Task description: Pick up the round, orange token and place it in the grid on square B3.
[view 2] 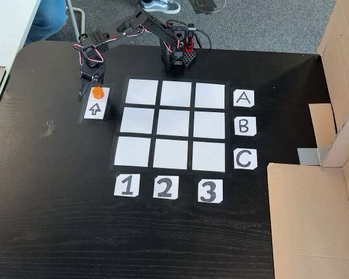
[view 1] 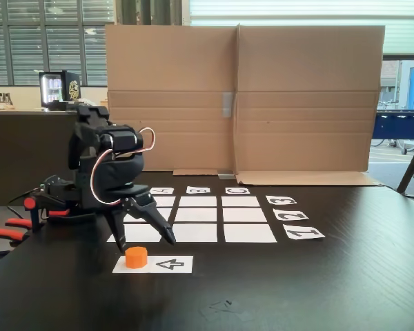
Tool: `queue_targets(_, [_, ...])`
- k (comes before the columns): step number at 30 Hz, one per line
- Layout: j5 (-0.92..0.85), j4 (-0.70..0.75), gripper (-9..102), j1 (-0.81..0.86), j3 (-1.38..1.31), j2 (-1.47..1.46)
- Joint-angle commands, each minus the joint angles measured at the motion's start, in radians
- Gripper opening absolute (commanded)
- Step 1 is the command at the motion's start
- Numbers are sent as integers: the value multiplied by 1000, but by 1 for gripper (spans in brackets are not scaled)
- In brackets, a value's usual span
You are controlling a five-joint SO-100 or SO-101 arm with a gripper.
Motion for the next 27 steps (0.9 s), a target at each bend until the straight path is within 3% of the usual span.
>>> queue_targets(1, [11,-11,53,-15,-37,-2])
queue_targets(12, [12,-21,52,-25,-49,-35])
queue_targets(13, [12,-23,47,-26,-51,-37])
queue_targets(15, [9,-26,27,-28,-52,-40])
queue_targets(17, [15,-38,-1,-28,-52,-46])
queue_targets(27, [9,-55,-1,-5,-61,-52])
